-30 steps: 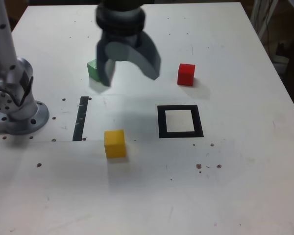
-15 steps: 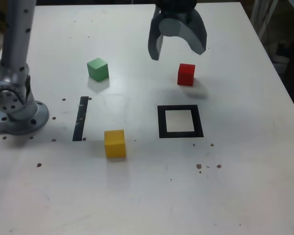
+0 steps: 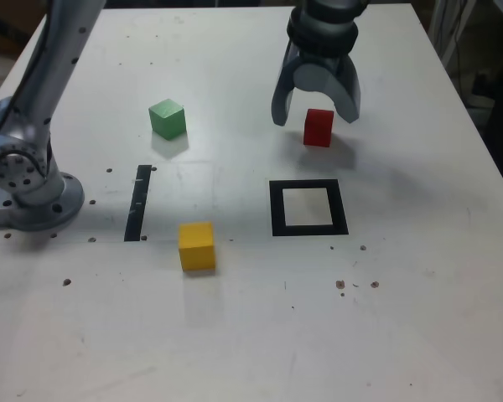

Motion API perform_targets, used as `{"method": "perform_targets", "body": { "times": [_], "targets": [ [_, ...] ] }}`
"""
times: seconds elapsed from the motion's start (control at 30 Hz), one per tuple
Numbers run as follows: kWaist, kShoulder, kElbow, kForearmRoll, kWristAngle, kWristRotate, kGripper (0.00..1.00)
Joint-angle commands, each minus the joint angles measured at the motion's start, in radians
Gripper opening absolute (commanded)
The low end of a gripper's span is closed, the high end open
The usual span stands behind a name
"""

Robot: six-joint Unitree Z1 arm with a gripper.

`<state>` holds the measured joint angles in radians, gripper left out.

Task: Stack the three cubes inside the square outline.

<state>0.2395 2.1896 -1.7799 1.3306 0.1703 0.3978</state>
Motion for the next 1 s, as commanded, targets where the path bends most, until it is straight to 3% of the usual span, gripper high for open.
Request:
{"method": "perform_targets", "body": {
  "times": [0.0, 0.27, 0.37, 0.6, 0.97],
  "targets": [
    [0.003, 0.020, 0.003, -0.010, 0.000, 0.003, 0.90],
    [0.011, 0.062, 0.001, -0.039, 0.013, 0.006, 0.81],
    [0.015, 0.063, 0.000, -0.045, 0.012, 0.010, 0.74],
    [0.018, 0.071, -0.008, -0.046, -0.014, 0.023, 0.55],
    [0.029, 0.079, -0.025, -0.061, -0.063, 0.037, 0.39]
  ]
}}
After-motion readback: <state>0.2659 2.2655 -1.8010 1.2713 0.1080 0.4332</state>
